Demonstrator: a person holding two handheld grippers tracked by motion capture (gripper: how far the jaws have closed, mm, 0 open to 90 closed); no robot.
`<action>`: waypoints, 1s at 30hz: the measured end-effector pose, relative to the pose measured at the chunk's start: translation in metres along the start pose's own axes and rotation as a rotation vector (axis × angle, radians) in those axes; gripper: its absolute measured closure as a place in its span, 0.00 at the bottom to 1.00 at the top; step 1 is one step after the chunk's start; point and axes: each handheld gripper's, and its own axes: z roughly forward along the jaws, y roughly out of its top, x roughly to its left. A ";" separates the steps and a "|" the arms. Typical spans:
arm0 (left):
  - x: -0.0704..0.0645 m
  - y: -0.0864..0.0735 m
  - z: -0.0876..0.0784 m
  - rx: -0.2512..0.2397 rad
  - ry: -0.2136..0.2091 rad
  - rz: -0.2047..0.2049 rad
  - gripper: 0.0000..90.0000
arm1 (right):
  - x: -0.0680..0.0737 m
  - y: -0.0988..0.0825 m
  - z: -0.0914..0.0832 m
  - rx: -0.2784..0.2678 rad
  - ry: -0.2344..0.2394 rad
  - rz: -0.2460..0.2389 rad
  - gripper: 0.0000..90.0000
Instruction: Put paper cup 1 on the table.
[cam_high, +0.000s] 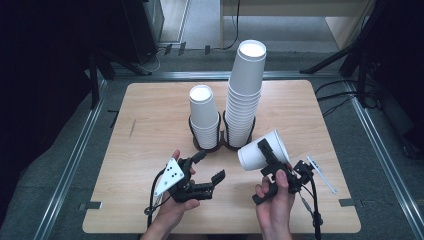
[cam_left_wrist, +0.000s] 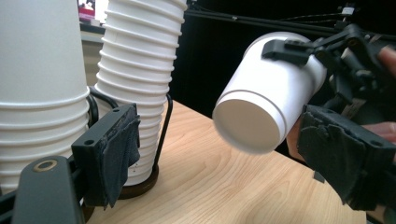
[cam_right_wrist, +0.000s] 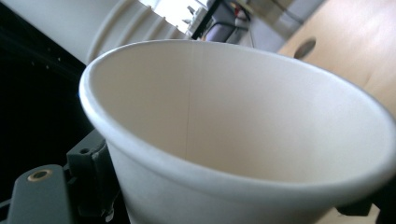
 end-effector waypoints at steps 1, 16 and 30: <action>0.000 0.000 0.000 0.003 0.003 0.003 0.15 | 0.001 0.002 -0.001 -0.015 -0.003 -0.043 0.16; 0.007 0.003 -0.003 0.024 0.030 -0.002 0.15 | 0.020 0.013 -0.001 -0.147 -0.106 -0.554 0.16; 0.013 0.002 -0.004 0.055 0.064 0.005 0.13 | 0.006 0.028 0.016 -0.203 -0.180 -0.794 0.15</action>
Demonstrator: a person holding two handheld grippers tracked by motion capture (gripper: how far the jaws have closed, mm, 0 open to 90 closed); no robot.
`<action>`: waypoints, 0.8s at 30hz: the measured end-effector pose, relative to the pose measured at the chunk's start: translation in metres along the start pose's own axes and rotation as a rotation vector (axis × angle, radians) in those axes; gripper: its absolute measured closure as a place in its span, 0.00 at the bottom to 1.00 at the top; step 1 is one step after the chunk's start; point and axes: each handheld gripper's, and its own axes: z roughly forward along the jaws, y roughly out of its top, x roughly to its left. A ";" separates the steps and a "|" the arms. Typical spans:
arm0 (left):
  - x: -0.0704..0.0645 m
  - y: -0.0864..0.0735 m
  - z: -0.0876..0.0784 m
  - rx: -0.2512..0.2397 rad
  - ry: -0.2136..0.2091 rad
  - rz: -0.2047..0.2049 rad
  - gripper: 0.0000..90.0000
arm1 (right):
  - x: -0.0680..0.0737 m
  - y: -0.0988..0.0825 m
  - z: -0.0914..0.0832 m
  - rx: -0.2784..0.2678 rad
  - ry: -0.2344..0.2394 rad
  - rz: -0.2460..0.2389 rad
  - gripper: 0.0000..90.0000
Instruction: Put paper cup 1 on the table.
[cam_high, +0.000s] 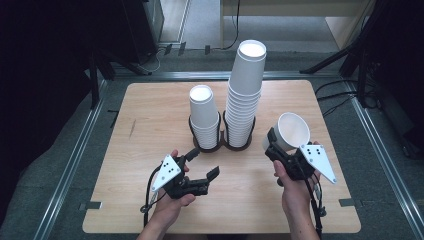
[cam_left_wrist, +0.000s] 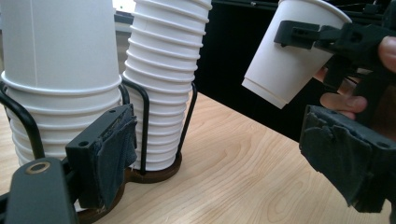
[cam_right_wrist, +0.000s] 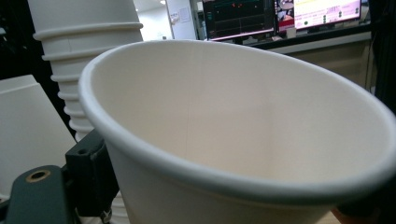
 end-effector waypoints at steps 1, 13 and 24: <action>0.000 0.000 0.000 0.002 0.003 -0.001 0.13 | -0.001 0.000 0.001 0.000 0.001 -0.014 0.15; 0.010 -0.004 0.000 0.032 0.043 -0.007 0.13 | -0.018 -0.009 0.026 -0.003 -0.003 -0.162 0.15; 0.019 -0.005 -0.004 0.034 0.076 -0.018 0.13 | -0.032 -0.028 0.054 0.024 -0.007 -0.237 0.15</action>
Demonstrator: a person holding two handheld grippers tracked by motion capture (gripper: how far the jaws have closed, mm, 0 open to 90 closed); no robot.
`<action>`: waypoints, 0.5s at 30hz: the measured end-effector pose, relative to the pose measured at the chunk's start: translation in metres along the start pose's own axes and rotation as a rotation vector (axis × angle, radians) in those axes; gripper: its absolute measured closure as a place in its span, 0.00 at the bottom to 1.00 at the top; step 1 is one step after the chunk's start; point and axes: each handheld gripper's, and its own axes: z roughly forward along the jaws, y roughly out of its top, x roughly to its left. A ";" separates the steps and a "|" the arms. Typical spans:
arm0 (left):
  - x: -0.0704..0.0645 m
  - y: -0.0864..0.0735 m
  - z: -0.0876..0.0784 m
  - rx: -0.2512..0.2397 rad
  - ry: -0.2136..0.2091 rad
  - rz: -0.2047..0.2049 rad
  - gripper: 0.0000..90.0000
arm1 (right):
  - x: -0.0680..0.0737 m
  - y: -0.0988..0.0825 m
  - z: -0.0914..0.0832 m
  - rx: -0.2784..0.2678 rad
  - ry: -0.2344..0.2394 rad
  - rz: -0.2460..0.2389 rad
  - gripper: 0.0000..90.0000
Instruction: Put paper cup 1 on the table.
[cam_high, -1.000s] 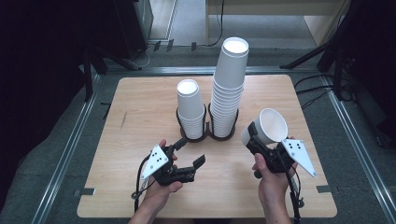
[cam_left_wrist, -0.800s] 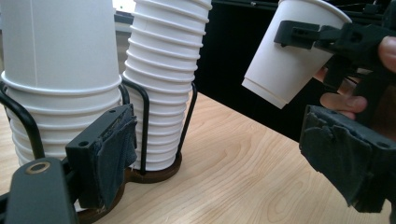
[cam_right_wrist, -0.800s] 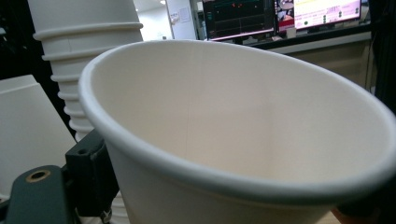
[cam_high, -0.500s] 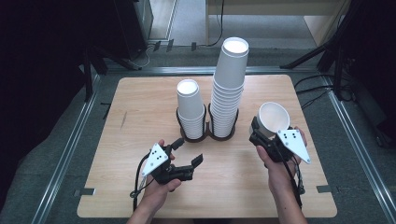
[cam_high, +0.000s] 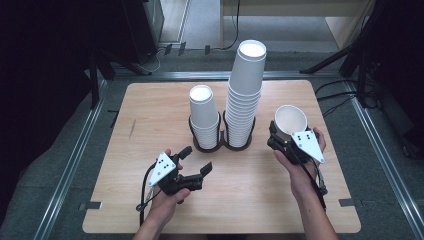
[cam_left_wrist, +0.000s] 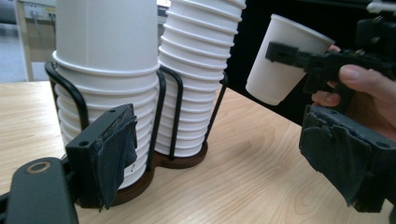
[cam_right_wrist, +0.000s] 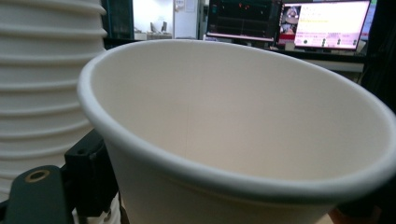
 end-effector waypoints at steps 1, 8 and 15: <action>0.002 0.000 0.000 0.002 0.004 0.001 0.13 | -0.004 -0.005 0.006 0.023 -0.015 0.001 0.15; 0.008 -0.002 -0.002 0.008 0.024 -0.005 0.13 | -0.018 -0.026 0.025 0.083 -0.020 0.013 0.15; 0.011 -0.003 -0.002 0.017 0.039 -0.008 0.13 | -0.030 -0.042 0.040 0.120 -0.055 0.001 0.15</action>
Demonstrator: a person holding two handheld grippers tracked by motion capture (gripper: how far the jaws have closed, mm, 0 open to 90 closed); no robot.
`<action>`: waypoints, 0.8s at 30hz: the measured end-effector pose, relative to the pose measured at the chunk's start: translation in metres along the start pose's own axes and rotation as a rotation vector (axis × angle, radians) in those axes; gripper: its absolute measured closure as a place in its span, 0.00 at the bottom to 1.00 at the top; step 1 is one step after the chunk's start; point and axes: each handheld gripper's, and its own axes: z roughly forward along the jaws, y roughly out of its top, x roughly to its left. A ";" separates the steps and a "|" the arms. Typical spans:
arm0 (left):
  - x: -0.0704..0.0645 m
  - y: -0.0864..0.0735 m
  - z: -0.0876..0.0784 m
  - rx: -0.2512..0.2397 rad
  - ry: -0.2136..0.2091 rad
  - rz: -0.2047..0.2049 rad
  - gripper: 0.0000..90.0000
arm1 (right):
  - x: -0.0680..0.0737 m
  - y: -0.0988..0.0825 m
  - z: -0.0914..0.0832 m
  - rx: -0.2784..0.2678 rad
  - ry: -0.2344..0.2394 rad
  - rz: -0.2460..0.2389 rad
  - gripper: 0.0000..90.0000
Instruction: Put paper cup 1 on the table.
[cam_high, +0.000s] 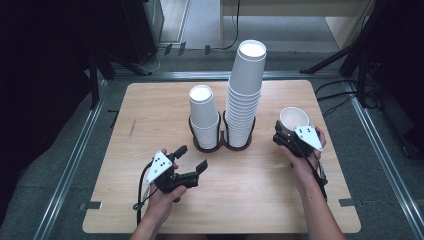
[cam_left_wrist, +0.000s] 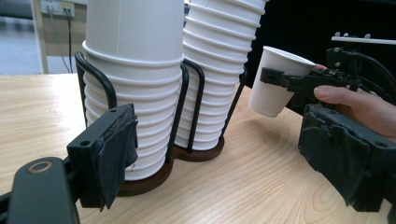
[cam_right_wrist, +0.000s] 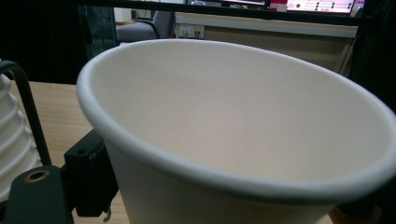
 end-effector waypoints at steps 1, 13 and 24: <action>0.000 0.000 0.000 0.000 0.000 0.000 0.13 | 0.000 0.000 0.000 0.000 0.000 0.000 0.15; 0.001 0.000 0.000 0.000 0.003 0.000 0.13 | -0.002 -0.014 0.009 0.035 -0.013 -0.036 0.14; 0.000 -0.001 0.000 -0.002 0.001 -0.002 0.13 | -0.002 -0.018 0.012 0.057 -0.016 -0.030 0.14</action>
